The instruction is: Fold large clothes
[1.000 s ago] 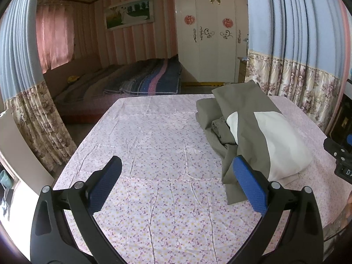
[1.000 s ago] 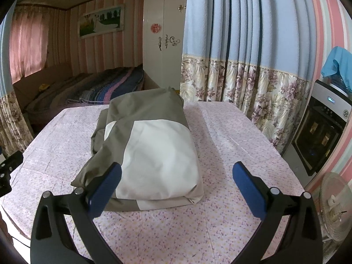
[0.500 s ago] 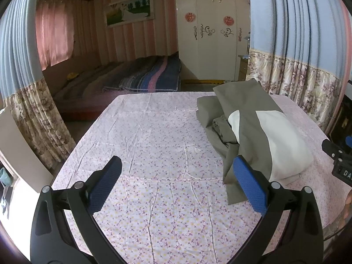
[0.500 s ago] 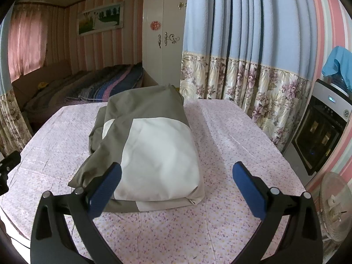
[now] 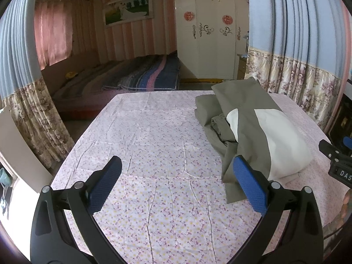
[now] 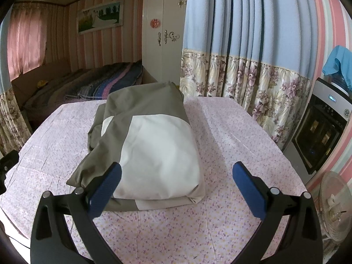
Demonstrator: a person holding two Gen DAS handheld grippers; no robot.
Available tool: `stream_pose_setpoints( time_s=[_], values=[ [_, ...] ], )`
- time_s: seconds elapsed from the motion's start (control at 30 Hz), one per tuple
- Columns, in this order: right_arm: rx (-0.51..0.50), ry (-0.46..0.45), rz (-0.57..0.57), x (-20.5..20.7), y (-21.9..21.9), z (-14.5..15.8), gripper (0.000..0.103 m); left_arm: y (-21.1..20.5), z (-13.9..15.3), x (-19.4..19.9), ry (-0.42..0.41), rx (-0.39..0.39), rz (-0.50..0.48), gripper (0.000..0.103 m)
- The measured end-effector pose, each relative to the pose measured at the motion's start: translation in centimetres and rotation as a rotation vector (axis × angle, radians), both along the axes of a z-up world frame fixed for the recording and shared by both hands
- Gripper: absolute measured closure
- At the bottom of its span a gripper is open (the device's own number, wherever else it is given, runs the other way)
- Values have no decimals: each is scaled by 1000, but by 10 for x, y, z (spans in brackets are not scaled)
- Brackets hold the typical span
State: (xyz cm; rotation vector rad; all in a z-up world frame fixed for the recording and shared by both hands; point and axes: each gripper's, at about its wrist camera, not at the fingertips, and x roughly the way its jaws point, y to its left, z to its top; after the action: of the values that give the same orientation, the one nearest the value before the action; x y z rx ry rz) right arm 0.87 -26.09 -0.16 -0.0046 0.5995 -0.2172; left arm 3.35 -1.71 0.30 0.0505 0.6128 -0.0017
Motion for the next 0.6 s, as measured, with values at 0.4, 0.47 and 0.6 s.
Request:
stream_pose_setpoints(
  time_s=[0.4, 0.47, 0.6],
  values=[
    [6, 9, -4, 1, -6, -1, 2, -5, 2, -5, -12, 35, 5, 3],
    [8, 12, -5, 2, -6, -2, 2, -7, 3, -6, -12, 33, -5, 3],
    [8, 14, -5, 3, -7, -3, 2, -8, 3, -6, -13, 35, -9, 3]
  ],
)
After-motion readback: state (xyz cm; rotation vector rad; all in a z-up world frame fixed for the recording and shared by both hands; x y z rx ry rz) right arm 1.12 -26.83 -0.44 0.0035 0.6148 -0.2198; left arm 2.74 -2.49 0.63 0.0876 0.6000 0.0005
